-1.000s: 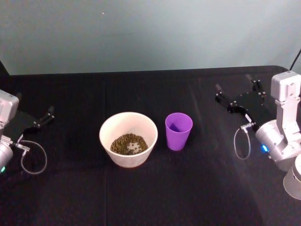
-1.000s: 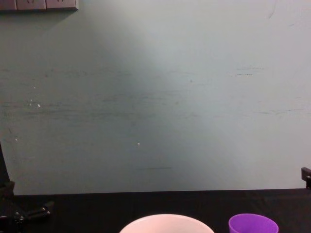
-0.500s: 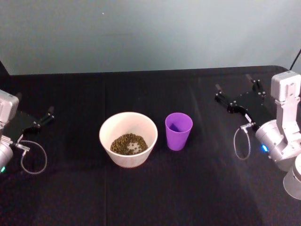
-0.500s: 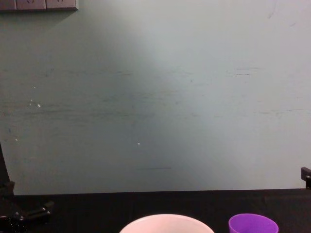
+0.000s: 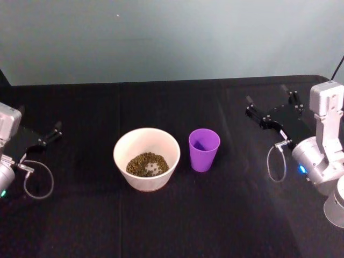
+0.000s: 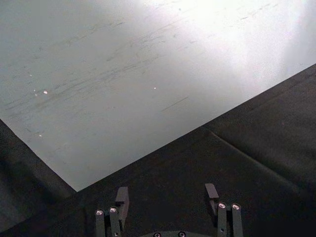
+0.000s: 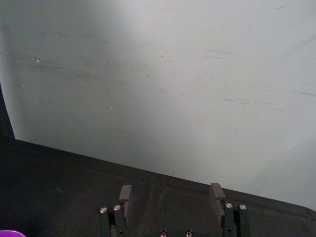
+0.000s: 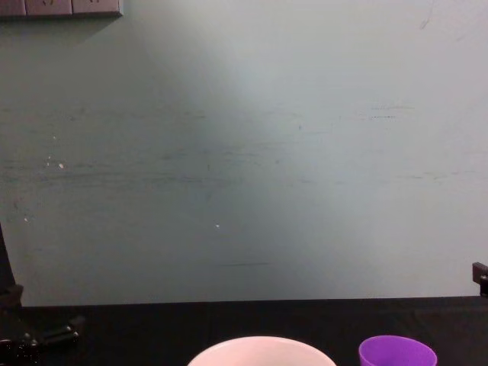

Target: Pick up the cup and pour the mung beans from the cup into the bowl.

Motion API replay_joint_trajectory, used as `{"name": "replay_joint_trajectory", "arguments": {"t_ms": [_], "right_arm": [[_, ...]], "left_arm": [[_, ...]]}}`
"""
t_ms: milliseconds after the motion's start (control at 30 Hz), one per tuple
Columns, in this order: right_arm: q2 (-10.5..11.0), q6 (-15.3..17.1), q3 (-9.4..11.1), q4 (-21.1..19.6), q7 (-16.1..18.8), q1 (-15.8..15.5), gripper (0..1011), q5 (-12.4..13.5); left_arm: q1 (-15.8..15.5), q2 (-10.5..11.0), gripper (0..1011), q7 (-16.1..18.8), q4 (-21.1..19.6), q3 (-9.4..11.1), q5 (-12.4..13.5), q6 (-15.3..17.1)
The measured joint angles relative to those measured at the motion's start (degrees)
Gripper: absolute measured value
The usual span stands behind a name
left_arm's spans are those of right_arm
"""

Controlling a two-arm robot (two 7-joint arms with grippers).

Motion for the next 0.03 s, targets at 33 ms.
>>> {"name": "replay_joint_trajectory", "arguments": {"t_ms": [33], "right_arm": [[0.0, 0.0, 0.0, 0.0, 0.0, 0.0, 1003, 0.0]], "left_arm": [[0.0, 0.0, 1000, 0.0, 0.0, 0.0, 0.0, 0.0]]}}
